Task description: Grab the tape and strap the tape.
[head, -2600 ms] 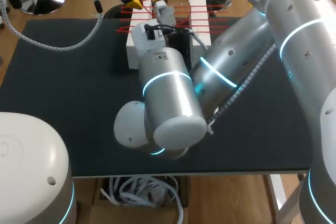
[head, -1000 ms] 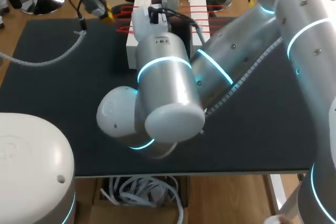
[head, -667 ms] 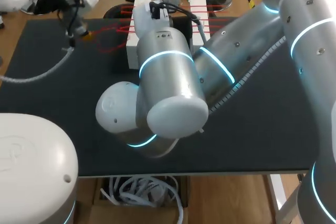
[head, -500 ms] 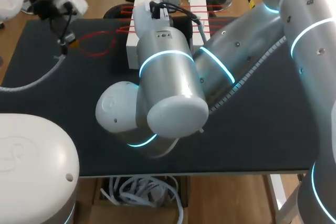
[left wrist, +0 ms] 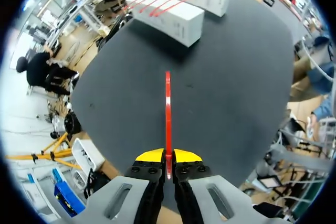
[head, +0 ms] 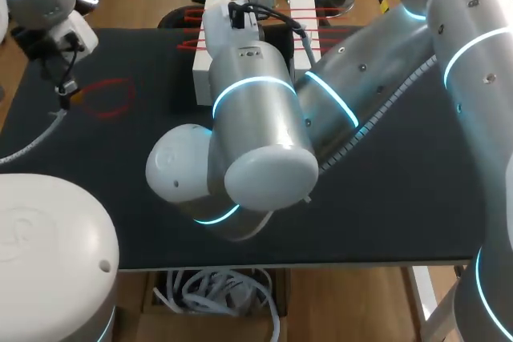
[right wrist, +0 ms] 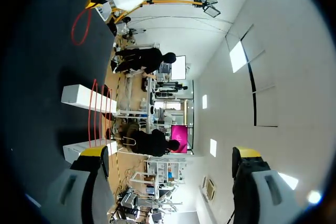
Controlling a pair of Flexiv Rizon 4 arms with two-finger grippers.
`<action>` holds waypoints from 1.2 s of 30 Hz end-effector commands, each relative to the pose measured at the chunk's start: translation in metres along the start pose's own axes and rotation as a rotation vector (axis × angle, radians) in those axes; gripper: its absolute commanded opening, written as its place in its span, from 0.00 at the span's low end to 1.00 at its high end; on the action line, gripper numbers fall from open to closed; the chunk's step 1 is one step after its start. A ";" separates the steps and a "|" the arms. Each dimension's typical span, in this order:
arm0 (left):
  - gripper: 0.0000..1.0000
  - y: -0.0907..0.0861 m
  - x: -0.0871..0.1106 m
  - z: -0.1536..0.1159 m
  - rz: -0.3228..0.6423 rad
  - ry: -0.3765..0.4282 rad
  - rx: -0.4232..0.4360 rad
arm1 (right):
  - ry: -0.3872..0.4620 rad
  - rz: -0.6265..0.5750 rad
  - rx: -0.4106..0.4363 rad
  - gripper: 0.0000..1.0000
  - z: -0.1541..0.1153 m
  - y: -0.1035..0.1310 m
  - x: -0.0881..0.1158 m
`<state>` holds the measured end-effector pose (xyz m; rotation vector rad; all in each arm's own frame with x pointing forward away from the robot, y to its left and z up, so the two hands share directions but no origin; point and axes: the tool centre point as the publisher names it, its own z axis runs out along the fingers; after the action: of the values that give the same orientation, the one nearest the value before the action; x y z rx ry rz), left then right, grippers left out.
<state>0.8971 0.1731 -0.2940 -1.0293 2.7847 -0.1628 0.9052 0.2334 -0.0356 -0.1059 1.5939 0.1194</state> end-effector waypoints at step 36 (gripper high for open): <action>1.00 0.027 -0.018 0.015 -0.025 -0.033 -0.015 | 0.005 -0.003 -0.002 1.00 0.000 -0.001 -0.002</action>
<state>0.8969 0.2040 -0.3103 -1.0622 2.7485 -0.1260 0.9051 0.2333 -0.0355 -0.1059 1.5940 0.1194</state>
